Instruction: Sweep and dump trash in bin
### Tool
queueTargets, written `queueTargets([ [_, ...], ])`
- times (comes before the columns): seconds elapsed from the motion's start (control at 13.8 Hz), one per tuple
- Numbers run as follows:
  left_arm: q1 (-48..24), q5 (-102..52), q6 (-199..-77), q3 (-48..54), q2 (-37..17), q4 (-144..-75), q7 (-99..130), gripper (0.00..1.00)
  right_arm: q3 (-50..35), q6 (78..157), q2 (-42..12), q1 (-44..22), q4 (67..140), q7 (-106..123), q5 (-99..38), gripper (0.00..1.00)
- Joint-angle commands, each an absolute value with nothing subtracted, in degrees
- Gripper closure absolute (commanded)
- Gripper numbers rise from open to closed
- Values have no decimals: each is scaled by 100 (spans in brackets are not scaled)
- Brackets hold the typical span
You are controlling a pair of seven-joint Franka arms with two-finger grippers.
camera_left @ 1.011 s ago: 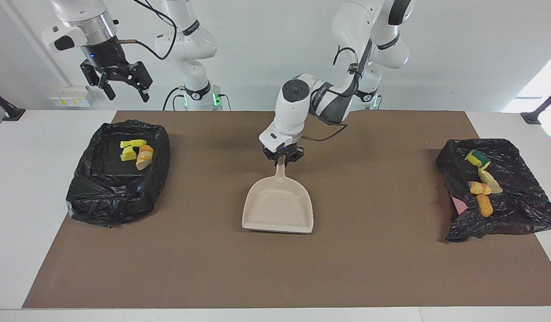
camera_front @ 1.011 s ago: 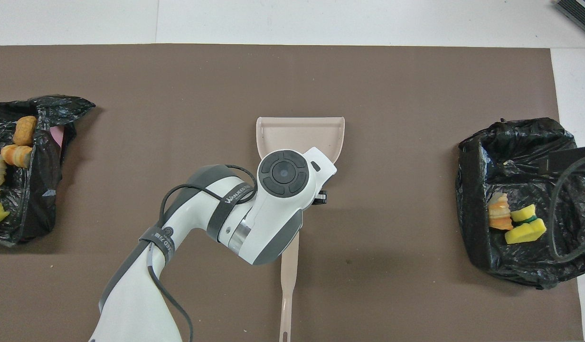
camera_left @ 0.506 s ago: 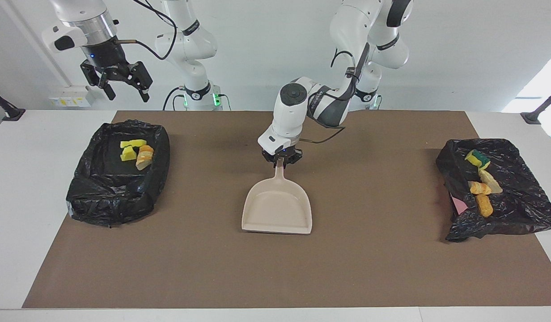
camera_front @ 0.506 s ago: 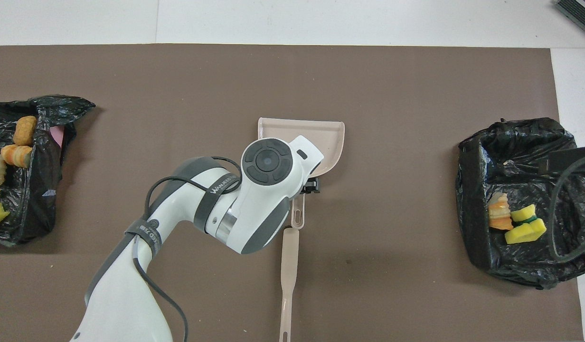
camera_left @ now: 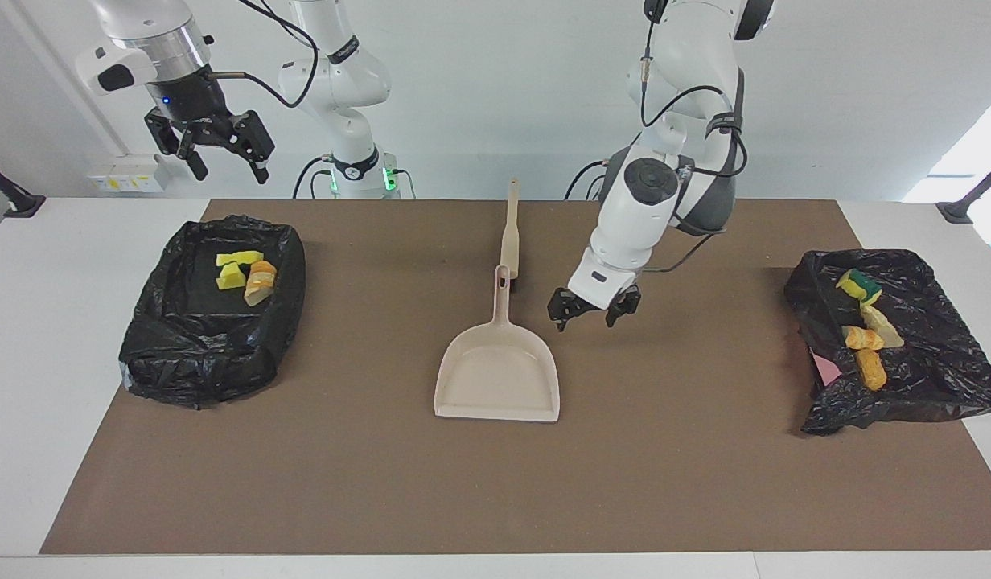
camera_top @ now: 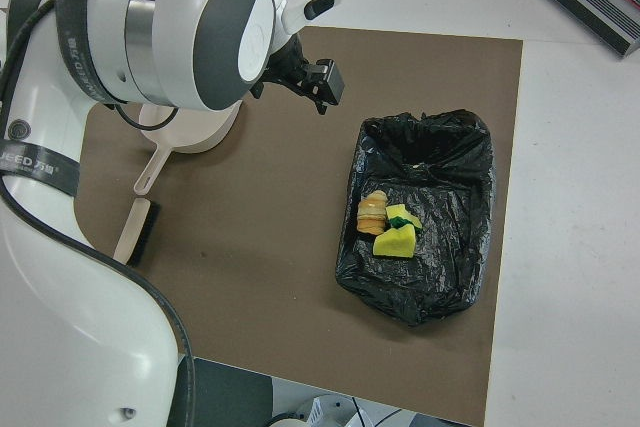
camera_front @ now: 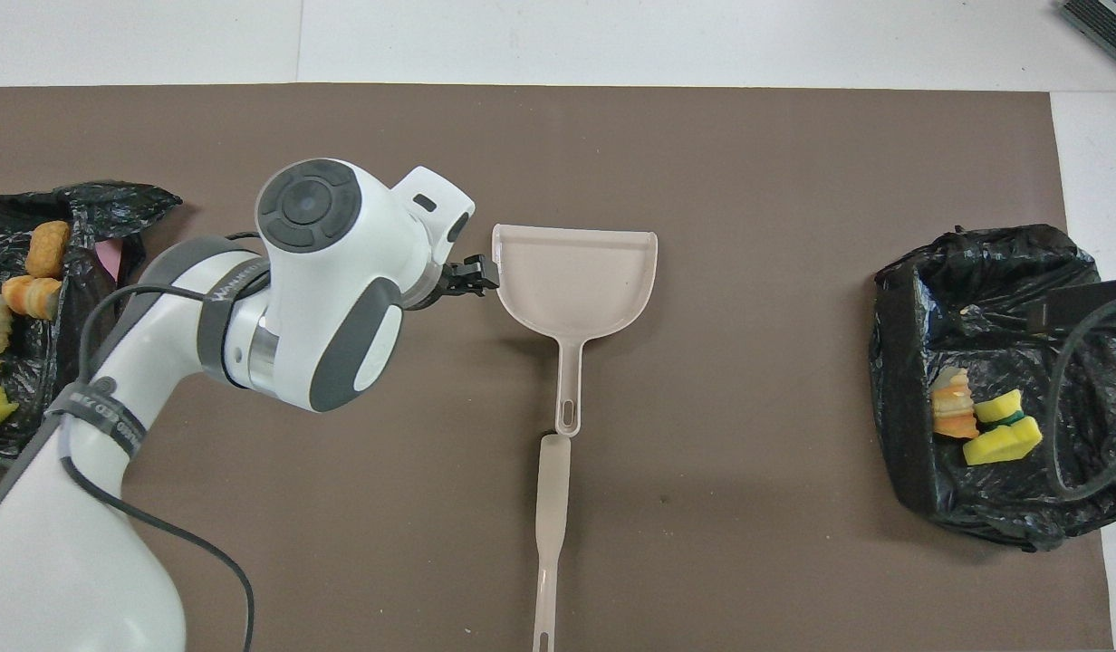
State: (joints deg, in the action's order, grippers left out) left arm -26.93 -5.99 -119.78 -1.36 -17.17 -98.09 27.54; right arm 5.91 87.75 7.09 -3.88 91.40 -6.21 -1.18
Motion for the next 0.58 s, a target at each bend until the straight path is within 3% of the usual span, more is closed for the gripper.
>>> queueTargets([
  [0.0,-2278,-624,-11568,-105,-1477,-9739,2104,0,580,8763,844,-343,9281,-501,-211,0],
  [0.51,-1144,-606,-10469,-114,-1249,-9220,12,0,580,8763,844,-343,9281,-501,-211,0],
])
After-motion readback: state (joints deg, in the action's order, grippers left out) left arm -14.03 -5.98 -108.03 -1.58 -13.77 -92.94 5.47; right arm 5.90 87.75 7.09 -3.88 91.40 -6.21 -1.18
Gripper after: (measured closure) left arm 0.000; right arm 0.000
